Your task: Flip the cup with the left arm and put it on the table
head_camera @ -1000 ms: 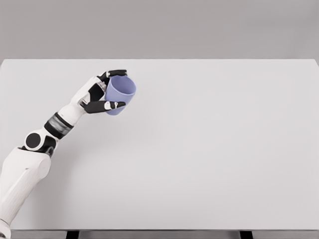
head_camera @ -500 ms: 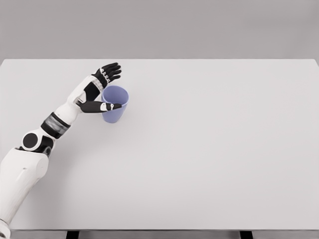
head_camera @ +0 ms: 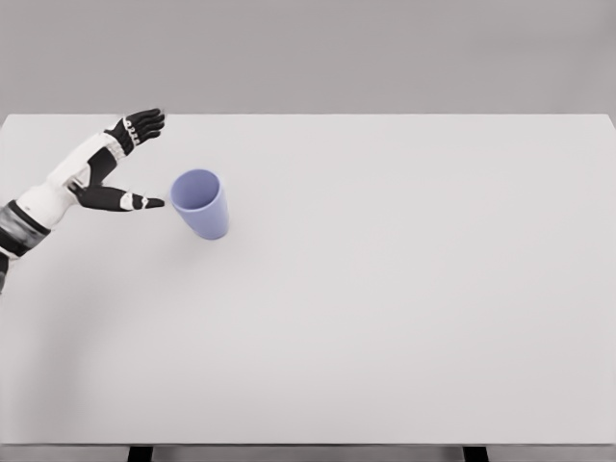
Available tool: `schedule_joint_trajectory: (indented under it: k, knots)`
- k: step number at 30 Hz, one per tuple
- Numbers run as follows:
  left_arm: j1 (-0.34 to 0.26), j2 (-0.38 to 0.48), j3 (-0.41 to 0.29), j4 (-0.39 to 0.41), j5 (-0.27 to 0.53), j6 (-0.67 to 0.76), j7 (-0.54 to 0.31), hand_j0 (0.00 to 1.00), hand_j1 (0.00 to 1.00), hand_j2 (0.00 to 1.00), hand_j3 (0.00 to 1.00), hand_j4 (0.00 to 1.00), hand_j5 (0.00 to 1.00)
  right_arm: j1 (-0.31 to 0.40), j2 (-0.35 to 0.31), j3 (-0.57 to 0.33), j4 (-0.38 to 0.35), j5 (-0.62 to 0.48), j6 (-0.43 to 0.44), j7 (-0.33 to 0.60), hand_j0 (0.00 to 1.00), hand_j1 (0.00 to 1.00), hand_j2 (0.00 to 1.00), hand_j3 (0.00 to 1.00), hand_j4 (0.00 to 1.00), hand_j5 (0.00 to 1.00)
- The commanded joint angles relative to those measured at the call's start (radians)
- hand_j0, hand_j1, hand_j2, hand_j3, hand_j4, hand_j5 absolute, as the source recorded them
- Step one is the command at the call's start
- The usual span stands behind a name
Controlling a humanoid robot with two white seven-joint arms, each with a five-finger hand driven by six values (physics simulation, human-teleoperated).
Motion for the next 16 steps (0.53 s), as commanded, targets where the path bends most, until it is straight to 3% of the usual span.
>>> schedule_joint_trajectory:
  k: [1, 5, 16]
  knots:
    - [0.002, 0.042, 0.001, 0.001, -0.088, 0.001, 0.0, 1.0, 1.0, 1.0, 1.0, 1.0, 1.0, 0.0, 0.0, 0.0, 0.0, 0.0, 0.0, 0.0, 1.0, 1.0, 1.0, 1.0, 1.0, 1.0]
    - [0.003, 0.086, 0.002, 0.006, -0.11, 0.001, 0.0, 1.0, 1.0, 1.0, 1.0, 1.0, 1.0, 0.0, 0.0, 0.0, 0.0, 0.0, 0.0, 0.0, 1.0, 1.0, 1.0, 1.0, 1.0, 1.0]
    - [0.011, 0.083, 0.002, 0.006, -0.159, 0.001, 0.0, 1.0, 1.0, 1.0, 1.0, 1.0, 1.0, 0.0, 0.0, 0.0, 0.0, 0.0, 0.0, 0.001, 1.0, 1.0, 1.0, 1.0, 1.0, 1.0]
